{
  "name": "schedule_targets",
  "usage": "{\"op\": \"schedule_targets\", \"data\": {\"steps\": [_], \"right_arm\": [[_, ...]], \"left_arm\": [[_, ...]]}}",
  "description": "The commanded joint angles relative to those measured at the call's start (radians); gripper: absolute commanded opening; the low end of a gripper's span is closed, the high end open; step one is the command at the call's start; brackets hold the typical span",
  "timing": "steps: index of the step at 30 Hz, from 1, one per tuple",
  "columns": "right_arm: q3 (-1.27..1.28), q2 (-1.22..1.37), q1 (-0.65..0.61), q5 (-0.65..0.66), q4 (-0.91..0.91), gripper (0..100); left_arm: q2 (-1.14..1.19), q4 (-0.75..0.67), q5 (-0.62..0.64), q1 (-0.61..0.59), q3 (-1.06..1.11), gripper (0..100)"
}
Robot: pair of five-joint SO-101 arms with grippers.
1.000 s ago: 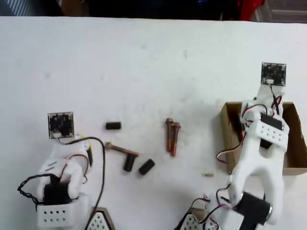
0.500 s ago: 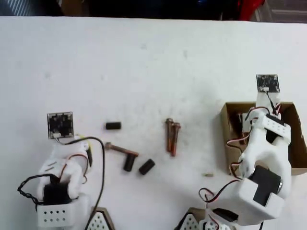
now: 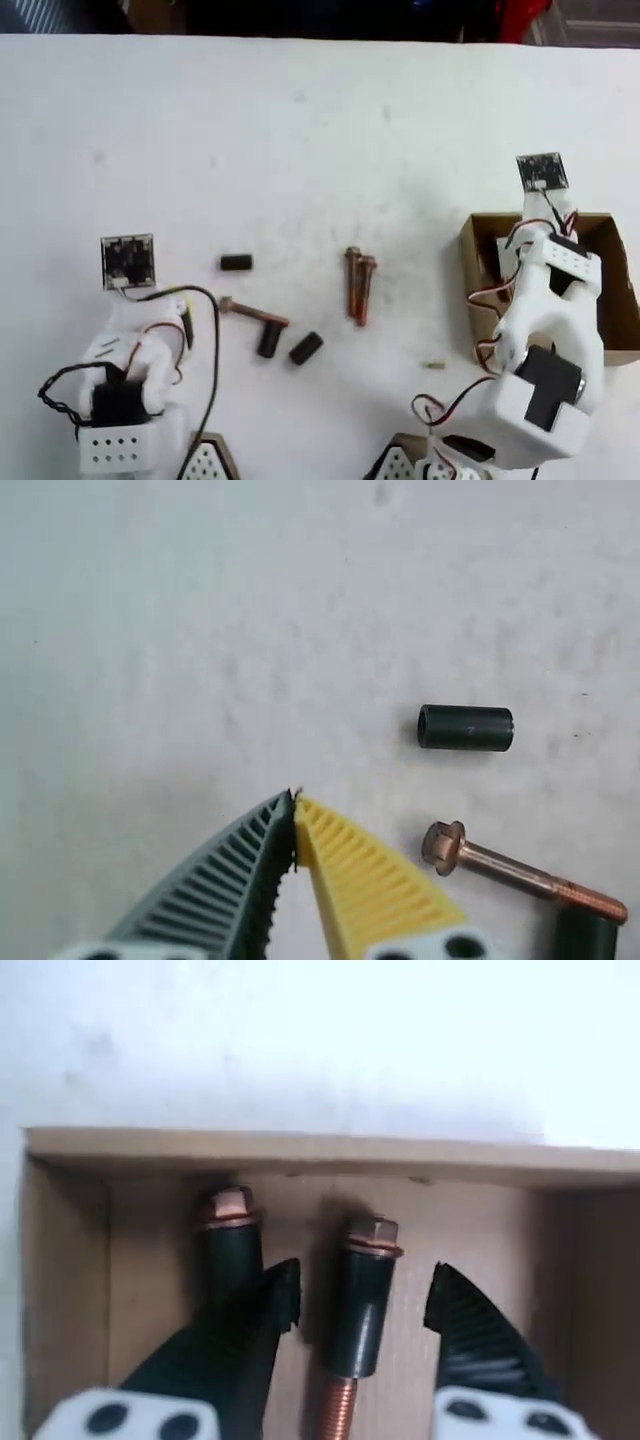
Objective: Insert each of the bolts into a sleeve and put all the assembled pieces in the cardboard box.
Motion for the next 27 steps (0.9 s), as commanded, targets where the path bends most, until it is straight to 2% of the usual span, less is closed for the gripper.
{"op": "schedule_targets", "data": {"steps": [1, 6, 10, 16, 24, 27], "right_arm": [[-0.038, -0.137, -0.048, 0.009, 0.056, 18.7], [-0.041, -0.341, -0.171, -0.009, 0.243, 18.7], [-0.041, -0.522, -0.288, -0.141, 0.348, 18.7], [-0.037, -0.737, -0.504, -0.238, 0.527, 18.7], [-0.035, -0.849, -0.771, -0.376, 0.708, 18.7], [-0.032, -0.843, -0.866, -0.391, 0.768, 18.7]], "left_arm": [[-0.010, -0.002, -0.008, -0.008, -0.009, 2], [-0.010, -0.002, -0.008, -0.010, -0.018, 2], [-0.010, 0.008, -0.008, -0.010, -0.037, 2], [-0.010, 0.008, -0.008, -0.010, -0.041, 2], [-0.010, 0.034, -0.008, -0.012, -0.044, 2], [-0.010, 0.034, -0.008, -0.012, -0.044, 2]]}}
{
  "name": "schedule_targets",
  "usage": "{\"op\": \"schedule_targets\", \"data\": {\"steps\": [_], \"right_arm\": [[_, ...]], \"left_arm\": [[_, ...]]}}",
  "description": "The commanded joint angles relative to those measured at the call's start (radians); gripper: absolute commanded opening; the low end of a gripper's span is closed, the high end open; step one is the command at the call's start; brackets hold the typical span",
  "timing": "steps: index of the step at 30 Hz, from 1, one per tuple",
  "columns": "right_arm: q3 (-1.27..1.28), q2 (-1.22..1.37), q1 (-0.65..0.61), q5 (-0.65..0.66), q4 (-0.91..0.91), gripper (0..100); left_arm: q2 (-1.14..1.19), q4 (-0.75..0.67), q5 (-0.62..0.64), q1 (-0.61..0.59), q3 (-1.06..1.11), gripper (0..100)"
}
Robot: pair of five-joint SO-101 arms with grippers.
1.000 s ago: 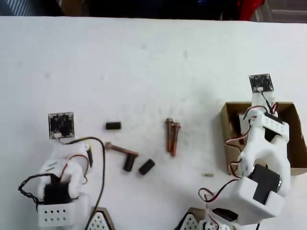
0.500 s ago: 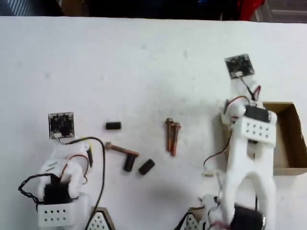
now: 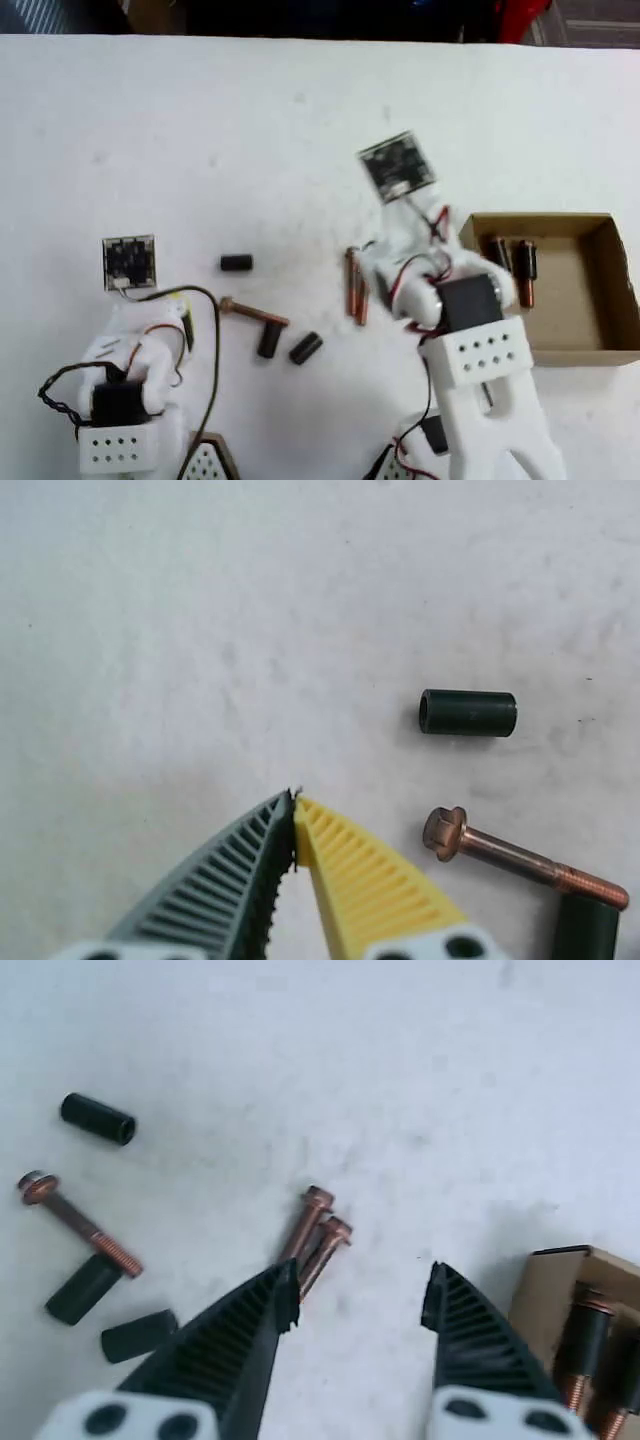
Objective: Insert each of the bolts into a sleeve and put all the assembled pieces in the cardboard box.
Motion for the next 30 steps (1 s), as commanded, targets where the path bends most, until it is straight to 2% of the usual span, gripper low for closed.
{"op": "schedule_targets", "data": {"steps": [1, 8, 17, 23, 30], "right_arm": [[-0.021, -0.022, -0.107, -0.017, 0.056, 18.7], [0.150, -0.027, -0.263, -0.021, 0.059, 18.7], [0.287, -0.027, -0.348, 0.002, 0.056, 18.7], [0.287, -0.028, -0.374, 0.270, 0.054, 18.7], [0.292, -0.021, -0.375, 0.477, 0.015, 18.7]], "left_arm": [[-0.010, 0.005, -0.008, -0.012, -0.044, 2], [-0.010, 0.003, -0.008, -0.030, -0.044, 2], [-0.010, -0.009, -0.008, -0.084, -0.044, 2], [-0.010, -0.009, -0.008, -0.084, -0.044, 2], [-0.010, -0.009, -0.008, -0.084, -0.044, 2]]}}
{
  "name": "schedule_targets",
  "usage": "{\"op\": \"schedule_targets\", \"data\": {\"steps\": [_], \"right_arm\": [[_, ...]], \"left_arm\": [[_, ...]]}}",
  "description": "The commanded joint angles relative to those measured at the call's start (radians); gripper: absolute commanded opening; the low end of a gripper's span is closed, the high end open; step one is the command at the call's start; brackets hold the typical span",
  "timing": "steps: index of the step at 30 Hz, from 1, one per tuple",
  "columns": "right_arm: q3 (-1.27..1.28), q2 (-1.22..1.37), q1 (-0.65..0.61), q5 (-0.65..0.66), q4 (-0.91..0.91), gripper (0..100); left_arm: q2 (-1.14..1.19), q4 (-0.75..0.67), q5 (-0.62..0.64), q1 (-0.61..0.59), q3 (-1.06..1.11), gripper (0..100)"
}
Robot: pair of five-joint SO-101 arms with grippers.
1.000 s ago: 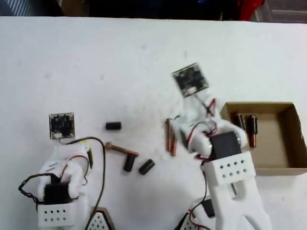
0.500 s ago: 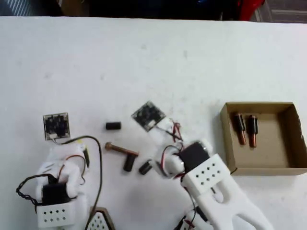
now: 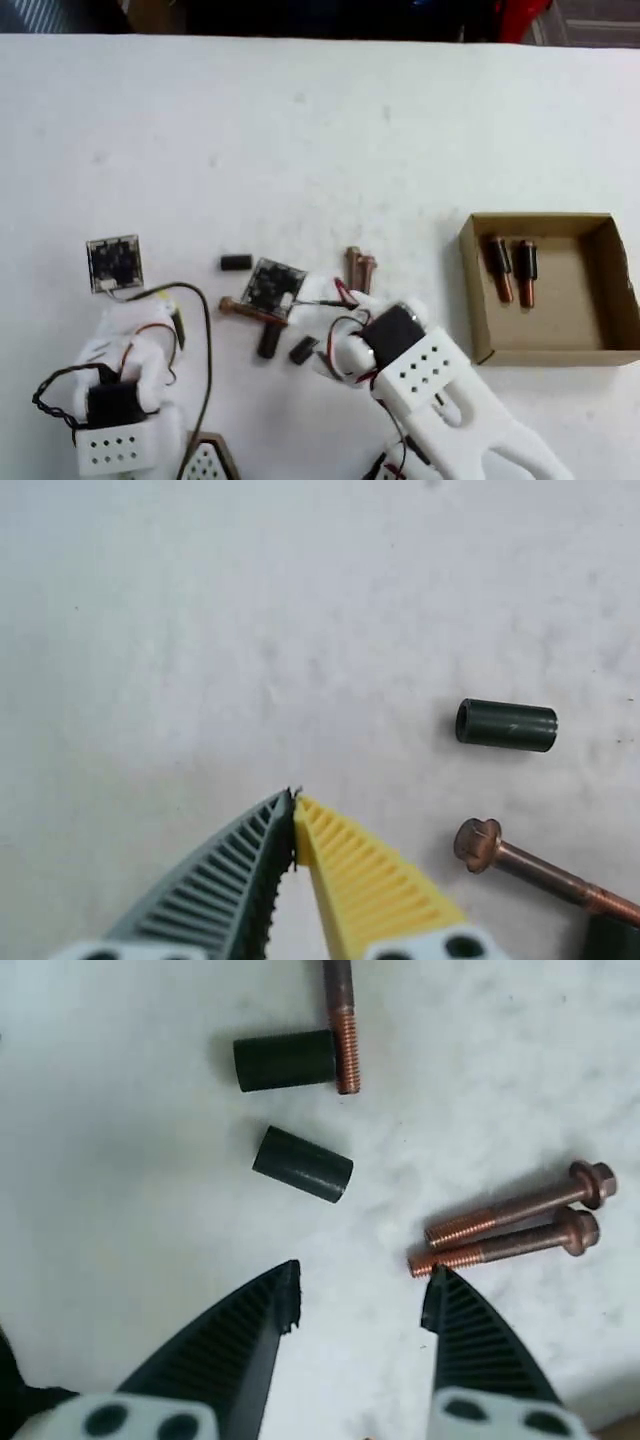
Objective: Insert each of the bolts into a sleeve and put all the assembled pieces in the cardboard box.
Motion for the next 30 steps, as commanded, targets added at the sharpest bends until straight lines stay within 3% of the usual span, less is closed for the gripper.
{"op": "schedule_targets", "data": {"steps": [1, 8, 12, 17, 30], "right_arm": [[-0.006, -0.019, -0.007, 0.133, -0.018, 18.7], [0.086, -0.021, -0.073, 0.377, -0.019, 18.7], [0.137, -0.027, -0.147, 0.388, -0.093, 18.7], [0.164, -0.018, -0.151, 0.394, -0.217, 18.7], [0.232, -0.018, -0.154, 0.509, -0.278, 19.0]], "left_arm": [[-0.010, -0.006, -0.008, -0.008, -0.044, 2], [-0.010, -0.003, -0.008, -0.008, -0.044, 2], [-0.010, -0.003, -0.008, -0.008, -0.044, 2], [-0.010, -0.003, -0.008, -0.008, -0.044, 2], [-0.010, -0.005, -0.008, -0.008, -0.043, 2]]}}
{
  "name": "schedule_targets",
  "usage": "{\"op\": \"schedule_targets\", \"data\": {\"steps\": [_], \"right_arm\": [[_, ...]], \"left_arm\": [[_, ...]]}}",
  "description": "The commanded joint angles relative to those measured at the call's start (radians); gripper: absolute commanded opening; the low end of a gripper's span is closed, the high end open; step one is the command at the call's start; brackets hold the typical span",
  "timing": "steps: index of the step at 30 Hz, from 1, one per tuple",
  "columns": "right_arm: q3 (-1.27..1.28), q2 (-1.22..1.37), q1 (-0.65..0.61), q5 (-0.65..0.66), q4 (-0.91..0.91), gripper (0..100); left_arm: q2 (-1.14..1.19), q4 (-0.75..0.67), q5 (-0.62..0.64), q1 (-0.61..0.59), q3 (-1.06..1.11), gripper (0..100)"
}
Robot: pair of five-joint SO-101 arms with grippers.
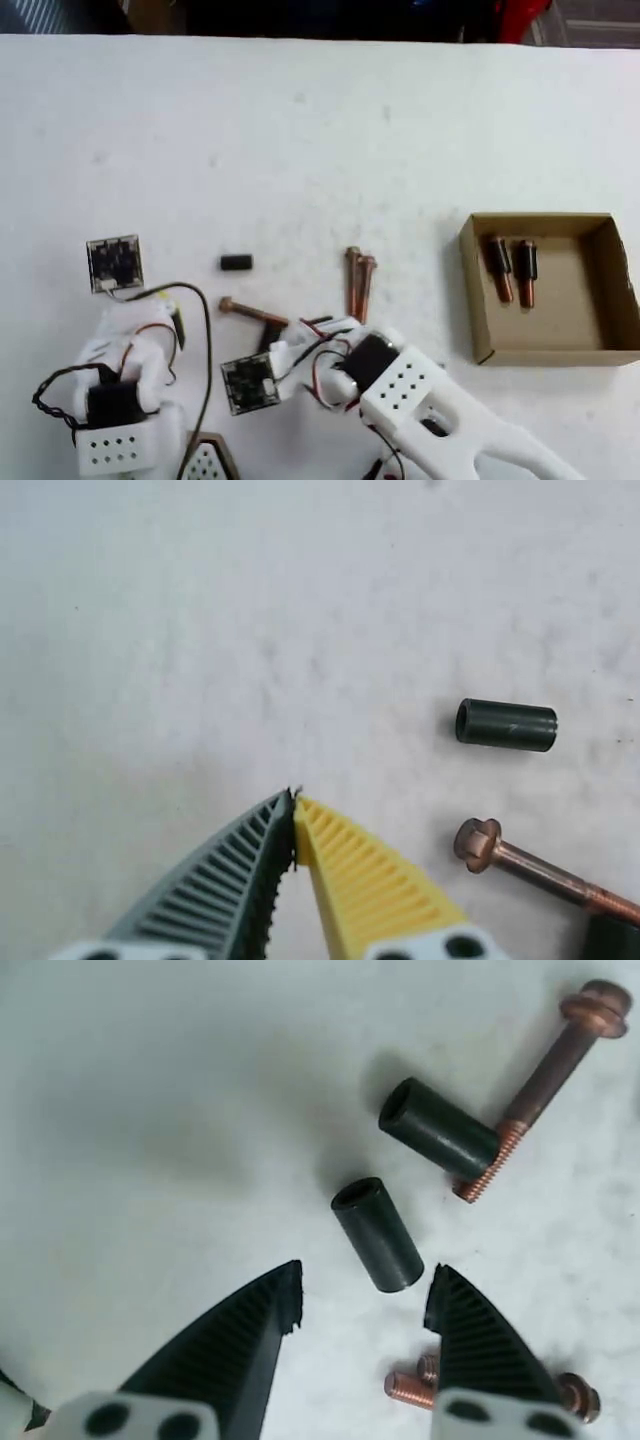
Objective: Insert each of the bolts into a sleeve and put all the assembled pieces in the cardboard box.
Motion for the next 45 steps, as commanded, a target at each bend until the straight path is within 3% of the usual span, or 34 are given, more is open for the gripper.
{"op": "schedule_targets", "data": {"steps": [1, 10, 17, 28, 36, 45], "right_arm": [[-0.005, -0.018, -0.004, 0.020, -0.019, 19.0], [0.037, -0.016, -0.019, 0.025, -0.140, 18.7], [0.061, -0.016, -0.070, -0.031, -0.162, 18.7], [0.075, -0.015, -0.068, -0.032, -0.162, 18.7], [0.146, -0.015, -0.067, -0.032, -0.266, 18.7], [0.147, -0.015, 0.030, -0.025, -0.268, 18.7]], "left_arm": [[-0.010, -0.005, -0.006, -0.008, -0.043, 2], [-0.010, -0.006, -0.006, -0.010, -0.041, 2], [-0.010, -0.038, -0.006, -0.099, -0.044, 2], [-0.010, -0.038, -0.006, -0.099, -0.044, 2], [-0.010, -0.038, -0.006, -0.099, -0.044, 2], [-0.010, -0.041, -0.006, -0.099, -0.040, 2]]}}
